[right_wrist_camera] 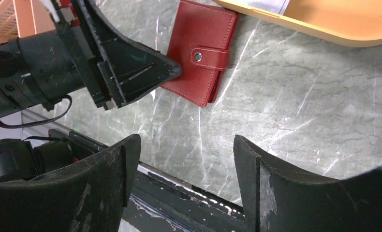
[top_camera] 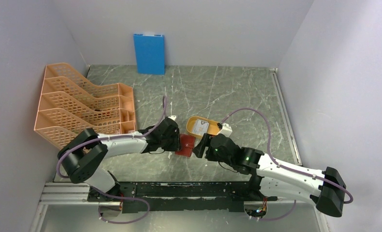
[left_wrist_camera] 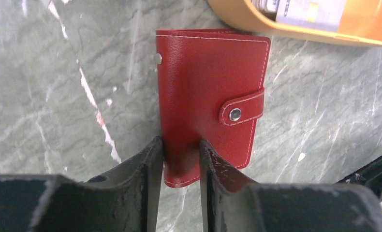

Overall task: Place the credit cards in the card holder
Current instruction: Move the card holder to the center of the board.

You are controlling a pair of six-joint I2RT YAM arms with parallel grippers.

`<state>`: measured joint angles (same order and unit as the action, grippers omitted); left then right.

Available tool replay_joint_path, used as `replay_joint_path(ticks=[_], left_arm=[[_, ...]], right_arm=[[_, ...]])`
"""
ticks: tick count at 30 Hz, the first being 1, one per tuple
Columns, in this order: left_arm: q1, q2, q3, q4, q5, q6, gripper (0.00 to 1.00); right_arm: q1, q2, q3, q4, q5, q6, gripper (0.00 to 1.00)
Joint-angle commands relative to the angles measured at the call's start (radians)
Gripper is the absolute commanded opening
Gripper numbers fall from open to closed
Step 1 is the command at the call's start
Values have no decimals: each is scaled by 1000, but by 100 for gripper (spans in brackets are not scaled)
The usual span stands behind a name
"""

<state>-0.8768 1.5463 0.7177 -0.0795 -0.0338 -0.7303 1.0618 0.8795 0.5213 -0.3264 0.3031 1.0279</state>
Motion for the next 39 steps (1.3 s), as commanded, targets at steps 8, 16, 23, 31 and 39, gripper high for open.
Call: replay_joint_path(ticks=[8,16,23,31,39], left_arm=[[-91,-199,-229,-13,-58,-140,25],[-234,-417,-346,-56,-119,-289,28],[-261,-571,-320,-197,-194,-311,48],[-260,-553,-369,-166,-181,-336,43],[-260,-548,-393,-105,-144,-310,37]], right_arm=[[7,73,-3,16,0,-20,73],[24,164,-6,82,-35,-28,70],[113,295,96,64,13,-63,64],[196,453,196,19,22,-39,58],[186,495,155,74,-12,5,59]])
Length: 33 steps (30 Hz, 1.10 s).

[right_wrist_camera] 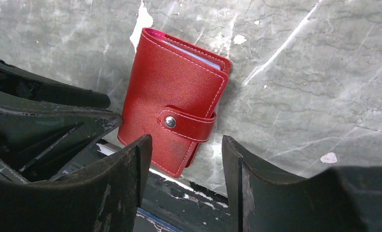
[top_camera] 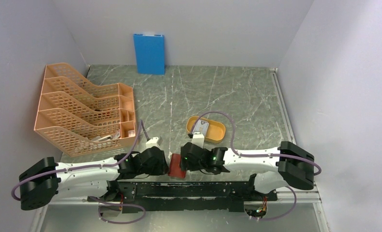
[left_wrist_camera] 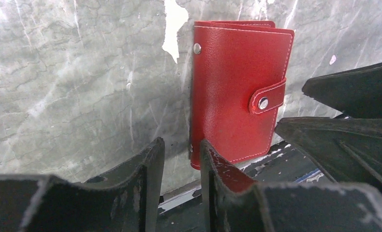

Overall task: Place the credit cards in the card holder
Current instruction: Move the card holder to the center of the board, then open the card holder at the center of the board.

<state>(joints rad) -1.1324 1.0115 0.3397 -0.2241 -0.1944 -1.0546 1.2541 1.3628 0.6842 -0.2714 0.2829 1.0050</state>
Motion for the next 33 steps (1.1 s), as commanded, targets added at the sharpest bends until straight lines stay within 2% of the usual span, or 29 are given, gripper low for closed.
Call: replay_joint_path(ticks=[1,8,15,21,26,30,33], left_arm=[[-4,-17,-21,51,26,18,37],[-5,-15,-52,116,63,16,33],[-5,-12,-52,144,71,31,33],[-5,-26,-30,103,30,26,33],[-4,-114,-24,56,-4,10,37],[-3,-147,-36,111,8,-5,39],[1,-107,-30,171,35,-12,37]], right_arm=[[-13,19,-11,32,-4,24,59],[-69,92,3,113,-69,-8,57],[-110,157,71,124,-84,-98,55],[-108,130,138,9,10,-168,56],[-71,44,155,-109,86,-184,58],[-15,52,172,-159,128,-192,56],[7,95,191,-162,135,-185,53]])
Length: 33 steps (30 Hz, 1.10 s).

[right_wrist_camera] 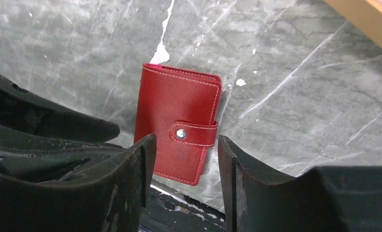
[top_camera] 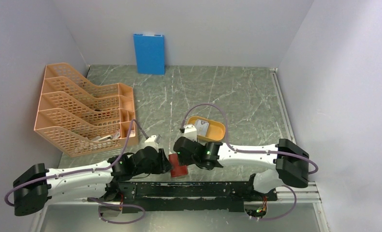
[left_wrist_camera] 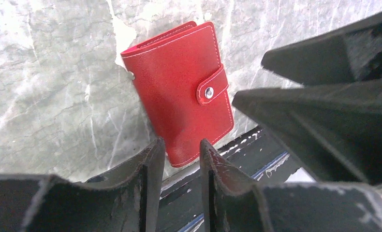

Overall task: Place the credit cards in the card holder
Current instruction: Open the card holder at the center of the board.

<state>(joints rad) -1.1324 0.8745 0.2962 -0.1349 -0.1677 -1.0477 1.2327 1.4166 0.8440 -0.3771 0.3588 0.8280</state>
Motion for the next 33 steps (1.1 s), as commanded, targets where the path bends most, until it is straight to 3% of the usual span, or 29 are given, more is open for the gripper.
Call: replay_joint_path(ticks=[1,7,16,27,33], left_arm=[[6,50,21,94,21,-23,35],[31,145,42,149,75,-38,23],[55,130,4,159,73,-66,6],[60,115,-20,165,74,-80,5],[60,132,-14,176,78,-77,5]], right_arm=[[36,53,38,-51,56,-4,52],[65,114,73,-29,60,12,47],[81,183,94,-45,71,19,45],[94,252,119,-88,104,17,43],[107,267,127,-109,125,17,35]])
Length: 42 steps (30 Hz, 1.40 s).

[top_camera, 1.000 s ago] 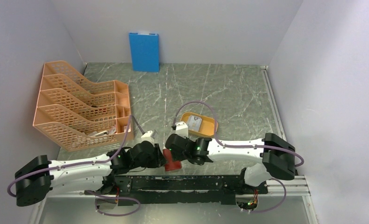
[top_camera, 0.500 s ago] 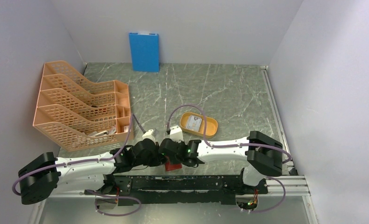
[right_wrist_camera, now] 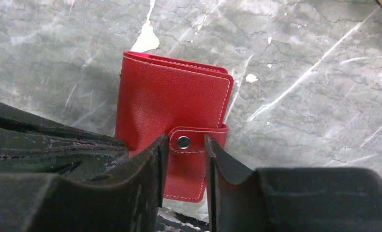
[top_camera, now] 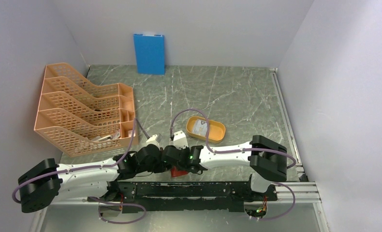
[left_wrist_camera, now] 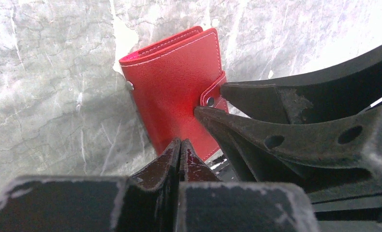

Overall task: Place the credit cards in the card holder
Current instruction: Open the card holder at the center of the board.

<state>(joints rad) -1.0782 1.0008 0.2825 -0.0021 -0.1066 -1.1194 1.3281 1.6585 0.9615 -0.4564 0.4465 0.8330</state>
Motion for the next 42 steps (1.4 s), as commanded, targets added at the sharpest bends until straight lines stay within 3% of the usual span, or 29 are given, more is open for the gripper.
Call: replay_joint_path(ticks=[1,9,14,27,42], left_arm=[[6,8,1,42,17,-5,5],[11,-9,30,8,1,7,5],[22,-1,54,15,11,15,5],[40,117,43,114,46,-2,5],[57,216,-3,34,-16,-35,5]], right_arm=[[13,25,9,-32,39,12,33],[23,14,16,-42,45,17,19],[23,21,20,-40,34,18,0],[23,6,19,-45,38,43,0],[23,-90,-17,-70,71,94,0]])
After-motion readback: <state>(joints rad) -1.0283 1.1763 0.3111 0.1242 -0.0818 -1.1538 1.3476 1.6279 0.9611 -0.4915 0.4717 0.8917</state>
